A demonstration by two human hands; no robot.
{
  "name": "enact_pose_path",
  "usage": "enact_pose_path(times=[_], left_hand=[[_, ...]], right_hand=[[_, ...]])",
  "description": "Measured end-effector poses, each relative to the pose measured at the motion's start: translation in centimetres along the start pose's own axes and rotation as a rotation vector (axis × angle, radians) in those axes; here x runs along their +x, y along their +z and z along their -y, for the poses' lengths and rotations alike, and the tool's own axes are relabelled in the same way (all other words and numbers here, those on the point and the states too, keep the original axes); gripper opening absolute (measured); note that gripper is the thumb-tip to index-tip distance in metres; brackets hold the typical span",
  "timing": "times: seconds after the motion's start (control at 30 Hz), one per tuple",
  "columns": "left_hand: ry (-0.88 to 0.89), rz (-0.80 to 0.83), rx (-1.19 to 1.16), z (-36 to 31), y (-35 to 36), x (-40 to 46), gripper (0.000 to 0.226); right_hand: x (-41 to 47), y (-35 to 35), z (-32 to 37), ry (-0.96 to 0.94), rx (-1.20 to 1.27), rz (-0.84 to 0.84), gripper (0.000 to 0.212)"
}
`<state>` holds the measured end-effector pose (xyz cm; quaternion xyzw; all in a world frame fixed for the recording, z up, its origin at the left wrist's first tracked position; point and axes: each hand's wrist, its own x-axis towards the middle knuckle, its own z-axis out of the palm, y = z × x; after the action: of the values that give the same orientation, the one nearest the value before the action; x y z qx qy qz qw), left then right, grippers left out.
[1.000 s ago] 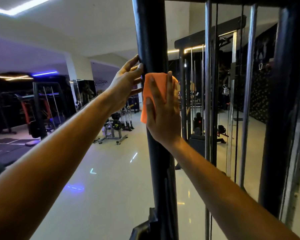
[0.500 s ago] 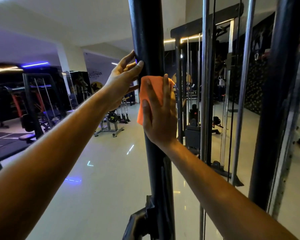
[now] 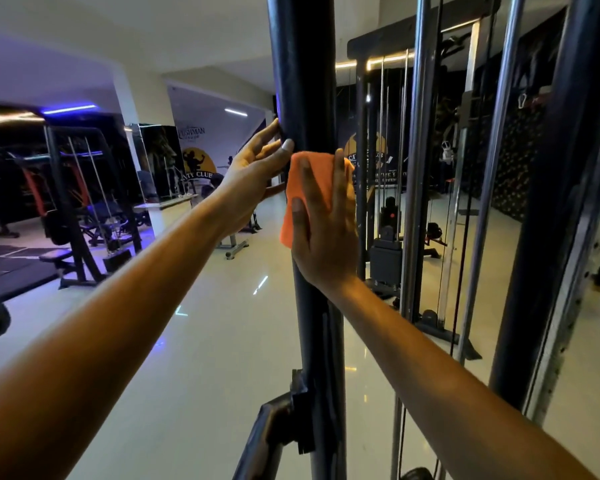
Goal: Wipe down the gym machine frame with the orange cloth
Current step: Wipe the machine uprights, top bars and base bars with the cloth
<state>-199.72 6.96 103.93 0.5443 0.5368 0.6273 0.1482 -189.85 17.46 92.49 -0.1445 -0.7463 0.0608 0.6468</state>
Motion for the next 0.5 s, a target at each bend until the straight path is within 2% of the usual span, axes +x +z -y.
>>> enact_pose_path(times=[0.23,0.5], left_hand=[[-0.037,0.028,-0.027,2.5,0.1,-1.2,0.06],[-0.044,0.0,-0.066,3.6,0.7,-1.3,0.062]], right_hand=[[-13.0,-0.1,-3.3,-0.007,-0.003,0.175,0.065],[-3.6,-0.2,-1.5,0.014,0.037,0.102,0.061]])
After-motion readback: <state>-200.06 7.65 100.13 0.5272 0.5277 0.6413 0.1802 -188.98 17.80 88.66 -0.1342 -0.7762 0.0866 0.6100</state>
